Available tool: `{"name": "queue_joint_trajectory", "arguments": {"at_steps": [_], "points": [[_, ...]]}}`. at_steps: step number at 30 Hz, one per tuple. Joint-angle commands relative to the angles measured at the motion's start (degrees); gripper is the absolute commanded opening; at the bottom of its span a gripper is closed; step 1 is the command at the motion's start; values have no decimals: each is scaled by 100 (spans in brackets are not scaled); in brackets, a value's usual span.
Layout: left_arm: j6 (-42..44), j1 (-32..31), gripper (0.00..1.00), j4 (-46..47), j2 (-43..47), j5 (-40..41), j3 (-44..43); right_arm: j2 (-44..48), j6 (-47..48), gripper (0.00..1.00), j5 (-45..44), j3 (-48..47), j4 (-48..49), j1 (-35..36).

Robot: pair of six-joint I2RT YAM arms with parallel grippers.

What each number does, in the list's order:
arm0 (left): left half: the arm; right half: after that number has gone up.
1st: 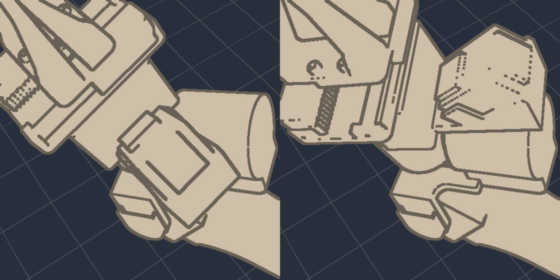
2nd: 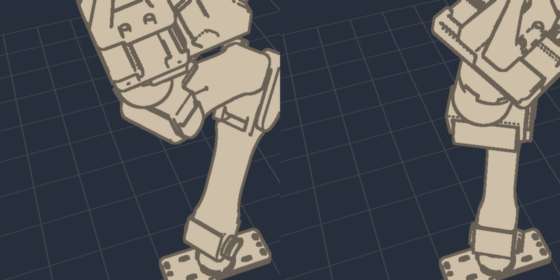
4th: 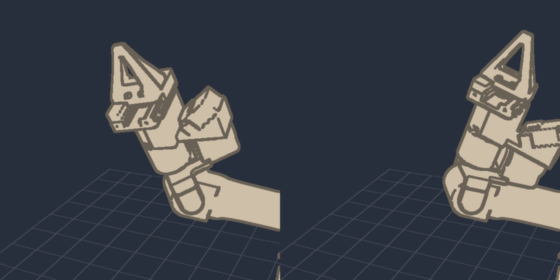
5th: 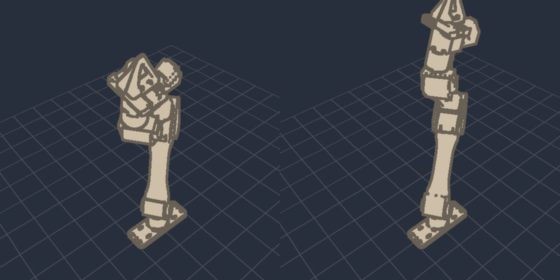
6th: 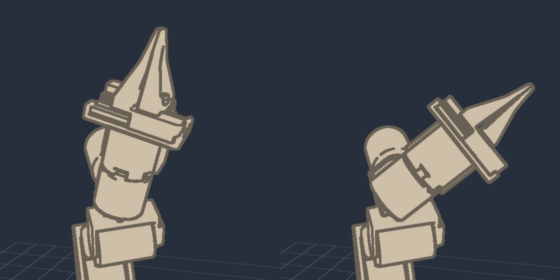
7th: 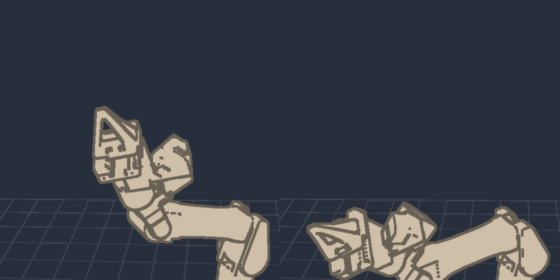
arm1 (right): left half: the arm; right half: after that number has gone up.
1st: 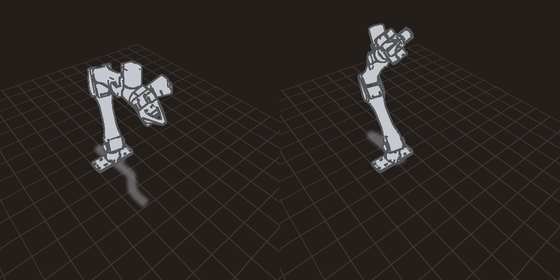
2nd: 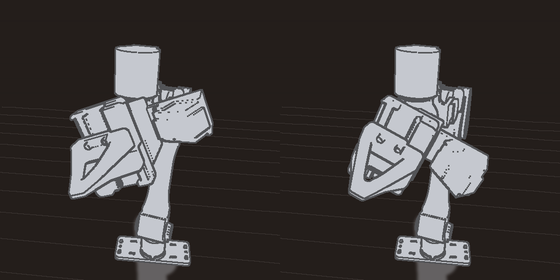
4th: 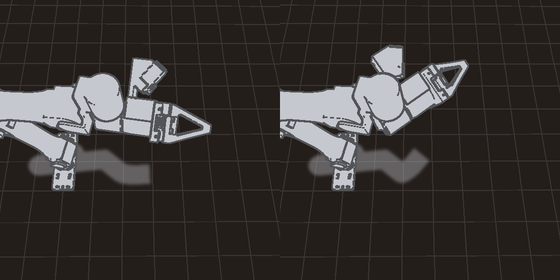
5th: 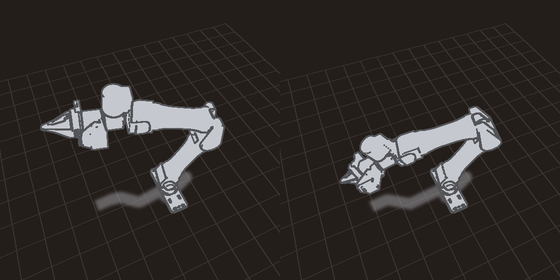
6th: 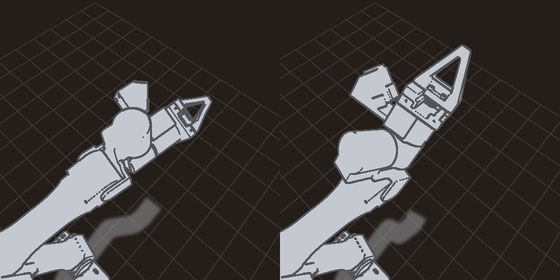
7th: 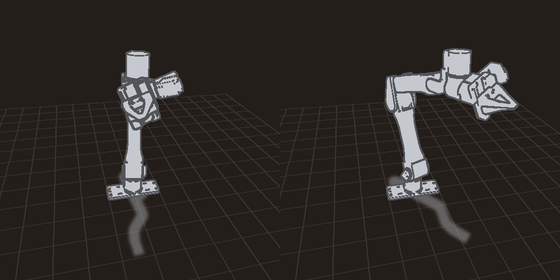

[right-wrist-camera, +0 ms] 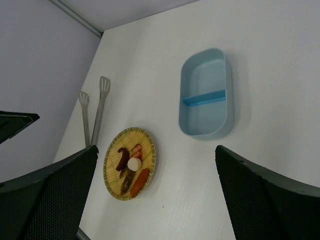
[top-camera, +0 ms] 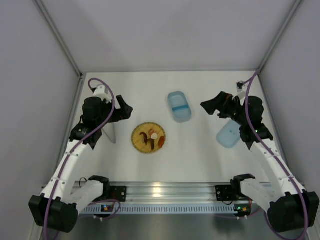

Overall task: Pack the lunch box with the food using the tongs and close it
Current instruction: Pick up the clamp at the center of the board.

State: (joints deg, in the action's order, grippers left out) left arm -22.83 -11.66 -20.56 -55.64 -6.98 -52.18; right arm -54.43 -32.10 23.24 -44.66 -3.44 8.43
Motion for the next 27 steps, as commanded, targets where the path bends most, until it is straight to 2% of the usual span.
{"name": "queue_joint_trajectory", "arguments": {"at_steps": [1, 12, 16, 17, 18, 20, 27], "points": [[-20, 6, 99, 201, 18, 153, -152, 108, 90, 100, 13, -16, 81, -78], [-81, 6, 99, 26, 27, 759, -187, 47, 116, 100, 22, 19, 98, -78], [-414, 6, 99, -439, -104, 2075, -274, 73, 125, 99, 5, -7, 37, -78], [-650, 6, 99, -788, -175, 2713, -327, 82, 125, 100, -4, -16, 19, -78], [-766, 6, 99, -975, -263, 2963, -345, 100, 133, 99, -22, -16, 2, -78], [-1090, 6, 99, -1204, -456, 3316, -250, 143, 142, 100, 4, -7, -16, -78], [-1689, 15, 99, -1012, -1036, 3590, 278, 126, 72, 100, 127, 46, 1, -78]]}}
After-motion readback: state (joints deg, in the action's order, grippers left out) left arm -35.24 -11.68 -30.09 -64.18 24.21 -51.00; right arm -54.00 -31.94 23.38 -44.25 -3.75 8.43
